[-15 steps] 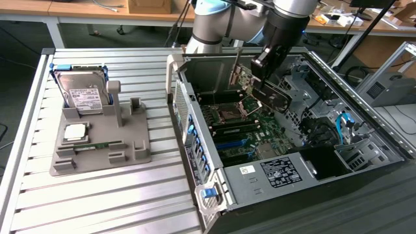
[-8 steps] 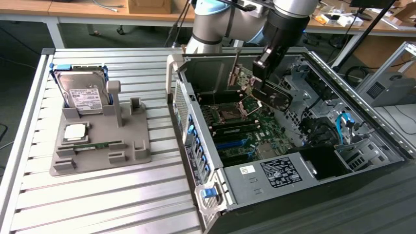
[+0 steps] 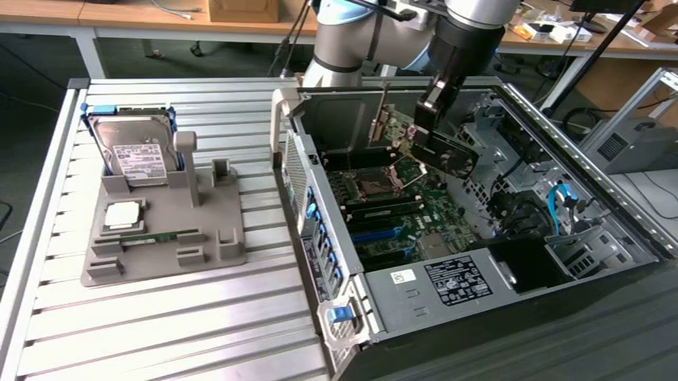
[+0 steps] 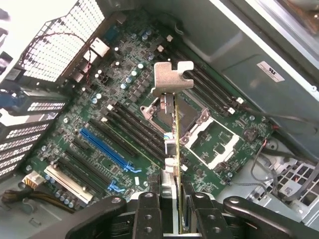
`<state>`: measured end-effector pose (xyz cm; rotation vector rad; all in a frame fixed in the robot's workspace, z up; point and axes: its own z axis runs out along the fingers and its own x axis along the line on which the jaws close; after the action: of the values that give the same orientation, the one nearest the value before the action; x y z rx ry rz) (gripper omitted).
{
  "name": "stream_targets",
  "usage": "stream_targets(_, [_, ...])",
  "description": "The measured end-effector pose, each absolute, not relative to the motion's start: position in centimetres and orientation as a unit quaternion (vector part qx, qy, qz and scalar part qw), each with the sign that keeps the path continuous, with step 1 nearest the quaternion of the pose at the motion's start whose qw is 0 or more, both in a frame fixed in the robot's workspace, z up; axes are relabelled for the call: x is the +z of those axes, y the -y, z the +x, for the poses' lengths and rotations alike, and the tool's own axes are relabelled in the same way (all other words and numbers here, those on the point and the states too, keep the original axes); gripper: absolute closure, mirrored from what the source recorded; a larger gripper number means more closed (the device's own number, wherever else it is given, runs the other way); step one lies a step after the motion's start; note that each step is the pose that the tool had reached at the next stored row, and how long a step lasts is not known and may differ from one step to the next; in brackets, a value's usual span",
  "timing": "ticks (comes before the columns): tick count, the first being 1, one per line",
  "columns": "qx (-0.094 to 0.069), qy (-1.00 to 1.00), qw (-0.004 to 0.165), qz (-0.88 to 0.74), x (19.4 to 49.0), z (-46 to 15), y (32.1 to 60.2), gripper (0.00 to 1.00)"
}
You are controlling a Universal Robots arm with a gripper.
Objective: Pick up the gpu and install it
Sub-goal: 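Insert the gpu into the slot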
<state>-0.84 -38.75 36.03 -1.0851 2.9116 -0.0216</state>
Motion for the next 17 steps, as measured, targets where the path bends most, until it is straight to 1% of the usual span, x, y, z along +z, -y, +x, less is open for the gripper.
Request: stream_targets(17, [-0.005, -0.904, 0.018, -0.428, 36.03, -0.84, 38.75, 0.73])
